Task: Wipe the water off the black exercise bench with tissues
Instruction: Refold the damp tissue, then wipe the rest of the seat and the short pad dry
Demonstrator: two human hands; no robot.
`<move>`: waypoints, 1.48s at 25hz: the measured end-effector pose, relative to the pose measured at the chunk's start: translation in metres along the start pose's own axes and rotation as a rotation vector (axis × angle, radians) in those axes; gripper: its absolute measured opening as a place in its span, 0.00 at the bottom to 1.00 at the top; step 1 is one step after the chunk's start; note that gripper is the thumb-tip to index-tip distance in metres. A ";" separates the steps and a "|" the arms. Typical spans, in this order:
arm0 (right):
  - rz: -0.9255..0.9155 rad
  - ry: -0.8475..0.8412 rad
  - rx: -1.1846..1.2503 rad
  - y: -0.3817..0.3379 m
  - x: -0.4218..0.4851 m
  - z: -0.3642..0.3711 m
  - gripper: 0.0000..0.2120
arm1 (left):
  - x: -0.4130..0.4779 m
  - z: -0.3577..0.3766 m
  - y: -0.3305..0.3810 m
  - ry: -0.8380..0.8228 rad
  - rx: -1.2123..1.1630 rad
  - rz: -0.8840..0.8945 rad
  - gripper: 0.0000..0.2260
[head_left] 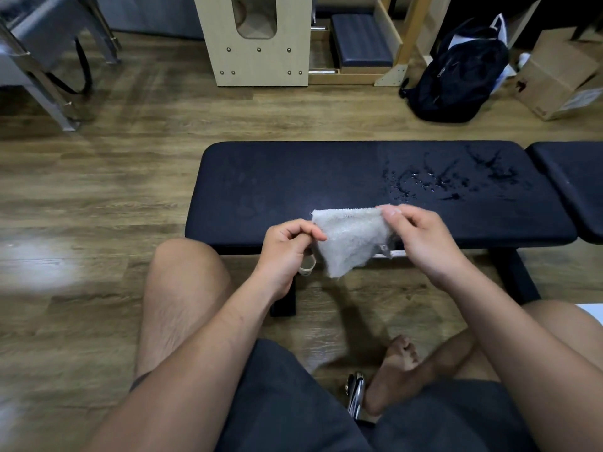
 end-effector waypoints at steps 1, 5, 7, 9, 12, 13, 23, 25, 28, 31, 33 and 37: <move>0.016 0.022 0.058 0.001 -0.001 0.002 0.21 | -0.001 0.004 -0.002 -0.020 -0.017 -0.018 0.23; 0.266 -0.021 0.420 0.026 -0.011 0.019 0.12 | -0.002 0.005 -0.009 -0.053 -0.001 -0.099 0.11; 0.419 -0.111 0.654 0.039 -0.020 0.025 0.10 | -0.004 0.010 -0.012 -0.133 0.009 -0.138 0.17; 0.409 -0.175 0.749 0.039 -0.024 0.020 0.19 | -0.008 0.019 -0.015 -0.226 0.068 -0.148 0.26; 0.370 -0.276 0.655 0.036 -0.030 0.024 0.27 | -0.008 0.030 -0.022 -0.301 0.230 -0.086 0.34; 0.363 -0.304 0.527 0.039 -0.030 0.026 0.28 | -0.008 0.031 -0.024 -0.308 0.281 -0.066 0.35; 0.050 -0.209 -0.365 0.050 -0.015 0.025 0.13 | -0.009 0.035 -0.029 -0.295 0.698 -0.023 0.26; 0.050 -0.200 -0.360 0.047 -0.014 0.018 0.10 | -0.007 0.034 -0.026 -0.270 0.720 -0.003 0.13; 0.109 -0.236 -0.223 0.040 -0.015 0.007 0.05 | -0.006 0.030 -0.027 -0.273 0.613 -0.025 0.07; 0.141 -0.148 -0.063 0.037 -0.007 -0.011 0.08 | -0.004 0.033 -0.024 -0.284 0.457 -0.051 0.12; 0.131 -0.042 -0.014 0.033 0.011 -0.014 0.12 | 0.005 0.030 -0.011 -0.206 0.344 -0.047 0.09; 0.125 0.076 -0.107 0.033 0.065 0.004 0.15 | 0.040 -0.022 0.009 0.105 0.355 -0.061 0.06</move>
Point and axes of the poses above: each hand's wrist, its own x-axis towards the middle knuckle, its own z-axis out of the palm, y = z × x, the point moved 10 cm from there along x, towards the middle knuckle, and after that the axes turned 3 degrees about x, right-handed, at the moved point
